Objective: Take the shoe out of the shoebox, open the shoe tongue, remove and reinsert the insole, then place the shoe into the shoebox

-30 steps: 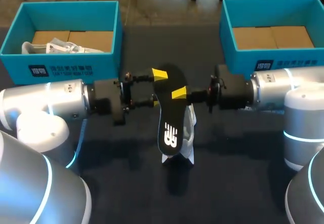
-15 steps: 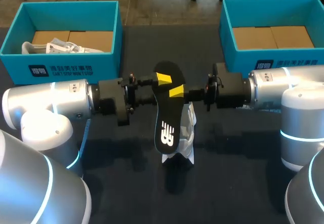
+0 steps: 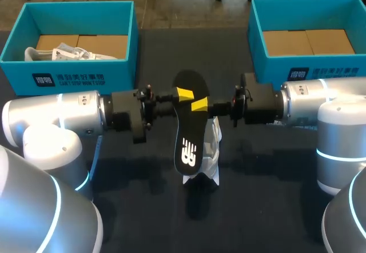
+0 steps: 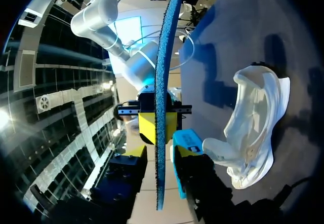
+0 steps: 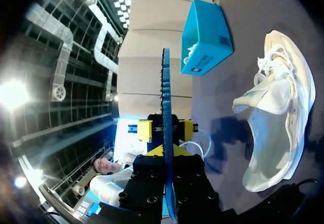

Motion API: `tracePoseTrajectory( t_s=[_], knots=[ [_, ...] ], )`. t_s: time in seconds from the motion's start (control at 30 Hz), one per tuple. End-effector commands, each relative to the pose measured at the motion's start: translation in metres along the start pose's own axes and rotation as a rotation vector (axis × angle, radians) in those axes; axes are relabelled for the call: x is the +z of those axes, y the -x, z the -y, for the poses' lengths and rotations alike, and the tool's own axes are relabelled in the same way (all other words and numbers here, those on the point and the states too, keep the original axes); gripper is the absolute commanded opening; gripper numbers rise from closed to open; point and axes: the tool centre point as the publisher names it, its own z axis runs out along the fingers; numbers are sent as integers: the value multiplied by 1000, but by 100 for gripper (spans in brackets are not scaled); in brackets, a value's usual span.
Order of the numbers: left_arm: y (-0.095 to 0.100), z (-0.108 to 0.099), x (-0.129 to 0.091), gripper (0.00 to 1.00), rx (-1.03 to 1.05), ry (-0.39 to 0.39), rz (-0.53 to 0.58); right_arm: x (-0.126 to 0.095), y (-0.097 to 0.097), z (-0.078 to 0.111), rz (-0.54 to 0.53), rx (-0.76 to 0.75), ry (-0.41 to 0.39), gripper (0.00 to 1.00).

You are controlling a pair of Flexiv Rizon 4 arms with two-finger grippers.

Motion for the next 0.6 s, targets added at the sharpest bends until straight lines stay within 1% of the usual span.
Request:
tracePoseTrajectory(
  t_s=[0.03, 0.1, 0.2, 0.47, 0.5, 0.53, 0.57, 0.6],
  knots=[
    [0, 0, 2, 18, 1, 6, 1, 1, -1, 0, 4, -2, 0, 0],
    [1, 0, 2, 13, -3, 10, 2, 1, -1, 1, 6, -1, -1, 0],
    [2, 0, 2, 0, -8, 15, 3, 1, 0, 3, 6, 1, 1, 0],
    [1, 2, 0, 0, -36, -4, -14, 1, 0, 6, 9, 4, -1, 0],
    [1, 2, -1, 0, -36, -5, -15, 1, 1, 7, 9, 7, 1, 27],
    [0, 2, -2, 0, -34, -8, -18, 1, 1, 7, 9, 11, 0, 47],
    [0, 3, -3, 0, -33, -11, -21, 1, 2, 8, 9, 13, -2, 75],
    [-1, 3, -4, 0, -34, -13, -27, 0, 2, 9, 9, 14, -3, 100]
  ],
)
